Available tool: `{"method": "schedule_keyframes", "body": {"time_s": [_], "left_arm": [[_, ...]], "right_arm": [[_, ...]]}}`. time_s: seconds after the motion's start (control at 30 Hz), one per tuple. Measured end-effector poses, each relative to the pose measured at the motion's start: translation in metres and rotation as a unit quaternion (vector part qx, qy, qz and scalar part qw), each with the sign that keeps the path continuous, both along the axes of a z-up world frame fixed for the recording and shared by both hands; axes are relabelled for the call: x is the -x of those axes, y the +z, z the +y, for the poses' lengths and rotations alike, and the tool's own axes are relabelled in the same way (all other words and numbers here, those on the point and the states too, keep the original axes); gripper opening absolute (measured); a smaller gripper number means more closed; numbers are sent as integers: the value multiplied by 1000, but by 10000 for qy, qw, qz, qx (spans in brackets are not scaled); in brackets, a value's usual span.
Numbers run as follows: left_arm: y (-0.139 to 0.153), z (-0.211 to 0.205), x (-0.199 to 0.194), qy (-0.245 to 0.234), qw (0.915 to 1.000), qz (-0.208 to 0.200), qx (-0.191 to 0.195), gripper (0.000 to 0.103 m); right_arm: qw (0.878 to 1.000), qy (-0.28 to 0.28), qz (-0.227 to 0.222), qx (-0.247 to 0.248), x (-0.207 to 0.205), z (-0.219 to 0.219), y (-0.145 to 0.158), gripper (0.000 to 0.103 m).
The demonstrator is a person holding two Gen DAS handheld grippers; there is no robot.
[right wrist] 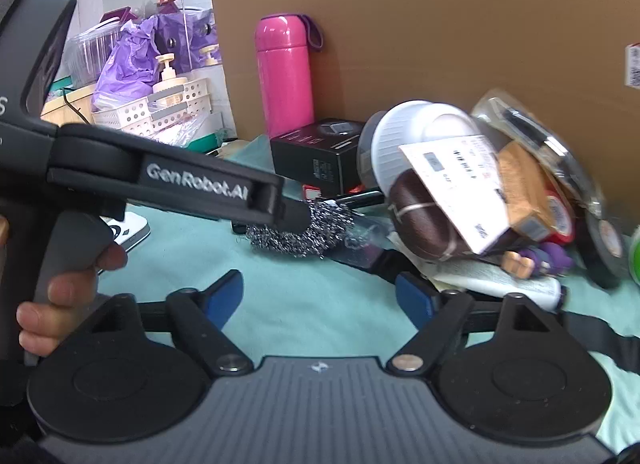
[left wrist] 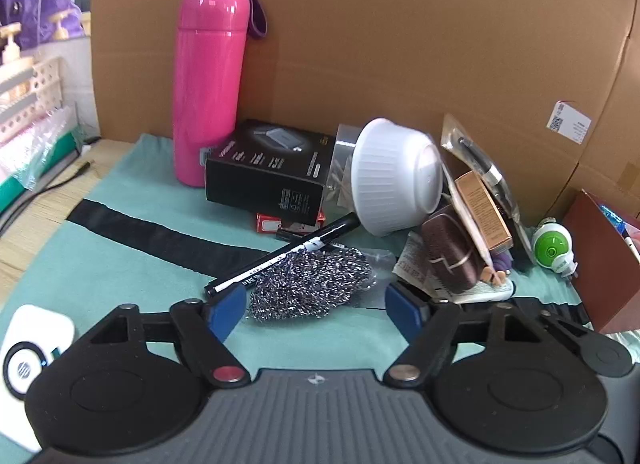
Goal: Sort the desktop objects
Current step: 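Close the left gripper on the steel wool scrubber and lift it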
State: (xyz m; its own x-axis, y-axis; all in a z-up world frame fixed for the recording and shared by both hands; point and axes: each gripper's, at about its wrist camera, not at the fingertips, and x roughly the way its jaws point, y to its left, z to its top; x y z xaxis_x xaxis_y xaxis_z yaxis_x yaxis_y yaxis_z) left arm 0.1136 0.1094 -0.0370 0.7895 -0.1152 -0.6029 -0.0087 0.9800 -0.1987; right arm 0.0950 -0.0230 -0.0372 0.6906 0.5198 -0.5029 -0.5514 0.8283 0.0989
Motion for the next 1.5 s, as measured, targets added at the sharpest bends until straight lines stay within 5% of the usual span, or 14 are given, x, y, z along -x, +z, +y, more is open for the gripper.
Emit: {"method": "schedule_keyframes", "body": {"time_s": [0.53,0.67,0.8,0.87,0.97,1.5], "left_arm": [[-11,19,-35,-392,9978,253,465,66],[-16,21,-41,-452,9971,411,454,56],[-15,23,-41,-453,9971,433,435,45],[-15,22,-39,-452,9970,445,449,43],[-12,17,-33,-460,9970,472,404,41],[-9,-49,38,-943,9916,649,609,42]], "right_arm": [[9987,318,-288,277,-42,45,-10,69],[9967,287,-511,559,-45,56,-11,68],[9952,264,-532,776,-47,61,-13,46],[9956,291,-490,742,-47,59,-13,43],[9927,341,-658,952,-35,61,-12,35],[9918,378,-564,1080,58,-4,0,35]]}}
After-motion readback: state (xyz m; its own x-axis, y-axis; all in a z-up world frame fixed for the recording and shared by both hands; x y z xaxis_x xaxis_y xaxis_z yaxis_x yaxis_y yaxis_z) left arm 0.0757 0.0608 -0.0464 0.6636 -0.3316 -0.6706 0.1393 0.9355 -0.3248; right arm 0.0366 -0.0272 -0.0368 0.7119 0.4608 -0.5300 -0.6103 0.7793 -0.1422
